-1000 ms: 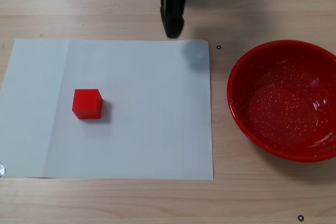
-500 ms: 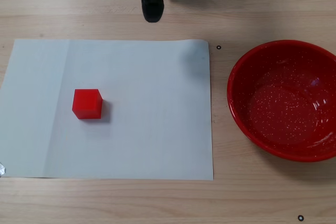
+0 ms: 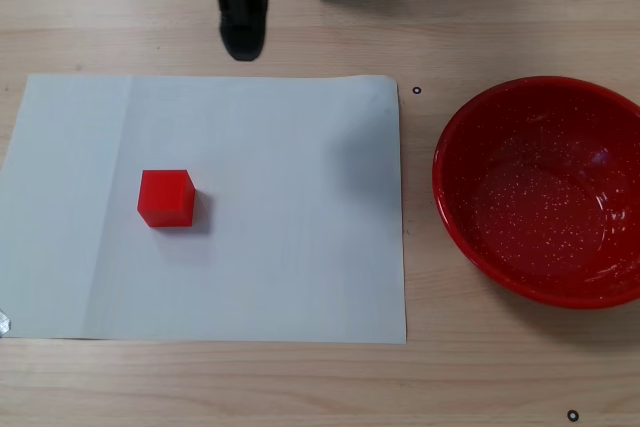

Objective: Grasp the red cube and put it in the red bowl.

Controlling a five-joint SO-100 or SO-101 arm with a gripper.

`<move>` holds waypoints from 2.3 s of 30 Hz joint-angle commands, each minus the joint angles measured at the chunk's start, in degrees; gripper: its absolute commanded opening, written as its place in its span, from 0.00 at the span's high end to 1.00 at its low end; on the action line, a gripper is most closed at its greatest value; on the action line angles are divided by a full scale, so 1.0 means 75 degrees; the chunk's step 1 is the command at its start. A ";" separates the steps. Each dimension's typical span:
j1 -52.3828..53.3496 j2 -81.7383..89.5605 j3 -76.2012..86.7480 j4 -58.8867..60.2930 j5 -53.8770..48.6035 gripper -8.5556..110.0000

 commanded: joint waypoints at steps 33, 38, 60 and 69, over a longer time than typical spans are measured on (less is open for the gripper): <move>-0.1066 -0.4512 -0.5273 0.1160 0.0562 0.50; -0.1148 -0.4980 -0.5543 0.1043 0.0727 0.43; -0.1219 -0.6715 -0.6762 0.0914 0.1395 0.32; -0.1148 -0.7406 -0.7453 0.1090 0.1406 0.32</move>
